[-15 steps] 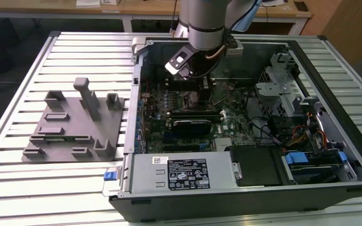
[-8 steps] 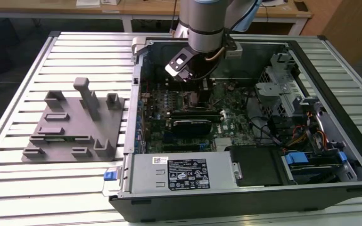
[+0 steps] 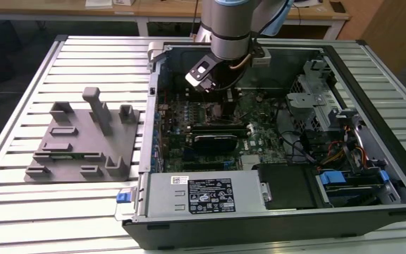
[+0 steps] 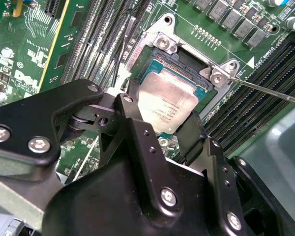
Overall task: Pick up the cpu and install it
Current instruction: 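Place the cpu into insertion slot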
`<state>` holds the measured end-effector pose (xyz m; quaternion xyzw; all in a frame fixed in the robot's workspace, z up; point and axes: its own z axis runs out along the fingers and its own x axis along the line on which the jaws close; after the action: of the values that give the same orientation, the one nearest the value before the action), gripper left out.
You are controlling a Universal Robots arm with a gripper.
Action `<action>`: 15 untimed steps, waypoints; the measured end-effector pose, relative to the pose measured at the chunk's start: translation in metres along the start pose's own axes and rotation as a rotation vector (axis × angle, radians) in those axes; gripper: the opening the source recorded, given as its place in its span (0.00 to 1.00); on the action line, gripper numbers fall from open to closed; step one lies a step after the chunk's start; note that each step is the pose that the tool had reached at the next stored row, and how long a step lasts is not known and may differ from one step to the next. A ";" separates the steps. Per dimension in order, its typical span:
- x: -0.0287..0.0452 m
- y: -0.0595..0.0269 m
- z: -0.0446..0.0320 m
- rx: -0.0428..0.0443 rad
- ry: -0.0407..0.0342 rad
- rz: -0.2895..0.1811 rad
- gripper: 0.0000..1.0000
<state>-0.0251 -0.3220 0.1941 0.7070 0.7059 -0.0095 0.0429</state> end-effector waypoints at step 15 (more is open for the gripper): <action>0.0003 -0.0020 0.0045 0.0008 -0.0008 0.007 0.55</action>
<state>-0.0269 -0.3221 0.1895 0.7096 0.7032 -0.0100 0.0430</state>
